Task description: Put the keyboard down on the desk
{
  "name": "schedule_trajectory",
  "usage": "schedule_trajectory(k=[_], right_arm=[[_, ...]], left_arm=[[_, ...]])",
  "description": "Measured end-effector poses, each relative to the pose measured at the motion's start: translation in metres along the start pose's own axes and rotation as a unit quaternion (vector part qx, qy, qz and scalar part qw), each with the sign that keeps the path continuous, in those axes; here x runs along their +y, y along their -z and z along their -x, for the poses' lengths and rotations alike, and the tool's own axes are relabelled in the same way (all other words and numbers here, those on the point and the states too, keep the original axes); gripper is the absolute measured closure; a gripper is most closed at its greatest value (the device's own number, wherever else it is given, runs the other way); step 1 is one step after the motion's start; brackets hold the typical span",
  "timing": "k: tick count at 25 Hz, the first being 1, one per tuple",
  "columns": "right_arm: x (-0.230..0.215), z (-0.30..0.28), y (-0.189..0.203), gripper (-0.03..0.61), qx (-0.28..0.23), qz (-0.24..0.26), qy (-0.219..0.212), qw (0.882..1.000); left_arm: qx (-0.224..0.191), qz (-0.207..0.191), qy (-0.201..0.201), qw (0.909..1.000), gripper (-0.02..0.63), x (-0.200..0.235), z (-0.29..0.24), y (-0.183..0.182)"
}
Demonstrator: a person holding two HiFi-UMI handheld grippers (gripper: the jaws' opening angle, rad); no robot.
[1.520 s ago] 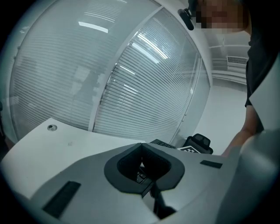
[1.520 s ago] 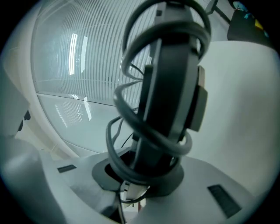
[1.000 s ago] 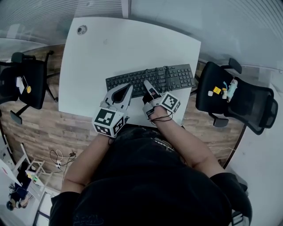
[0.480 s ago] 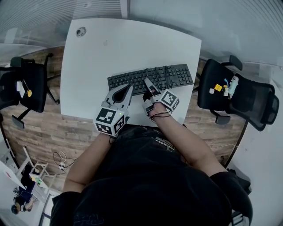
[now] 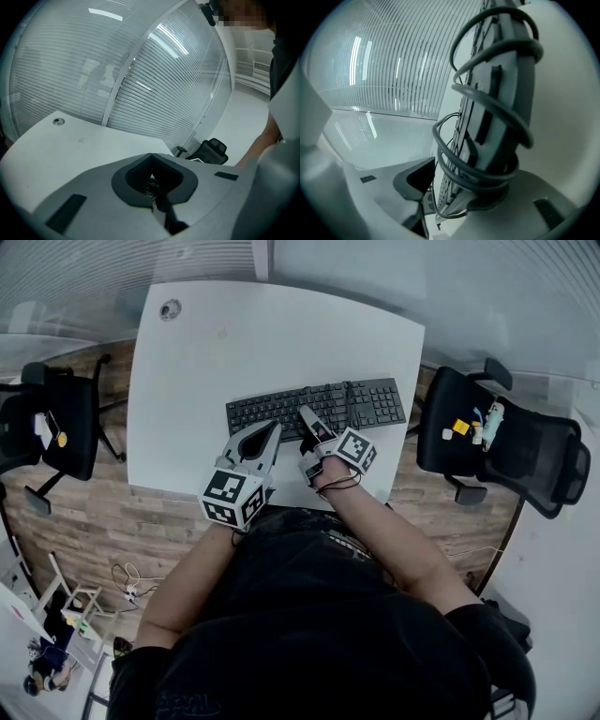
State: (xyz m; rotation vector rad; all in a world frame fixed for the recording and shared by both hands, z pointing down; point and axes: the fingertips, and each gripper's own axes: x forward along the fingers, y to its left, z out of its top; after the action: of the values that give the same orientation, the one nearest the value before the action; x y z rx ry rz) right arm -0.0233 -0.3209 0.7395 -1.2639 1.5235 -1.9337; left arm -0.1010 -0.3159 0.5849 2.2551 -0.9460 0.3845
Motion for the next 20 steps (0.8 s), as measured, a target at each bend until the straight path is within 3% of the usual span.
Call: schedule_trajectory(k=[7, 20], right_arm=[[-0.001, 0.003, 0.014, 0.242, 0.057, 0.02, 0.022, 0.998], [-0.012, 0.032, 0.033, 0.198, 0.13, 0.054, 0.041, 0.989]], left_arm=[[-0.002, 0.004, -0.002, 1.0, 0.598, -0.007, 0.0, 0.001], [-0.019, 0.004, -0.009, 0.9998, 0.598, -0.037, 0.008, 0.009]])
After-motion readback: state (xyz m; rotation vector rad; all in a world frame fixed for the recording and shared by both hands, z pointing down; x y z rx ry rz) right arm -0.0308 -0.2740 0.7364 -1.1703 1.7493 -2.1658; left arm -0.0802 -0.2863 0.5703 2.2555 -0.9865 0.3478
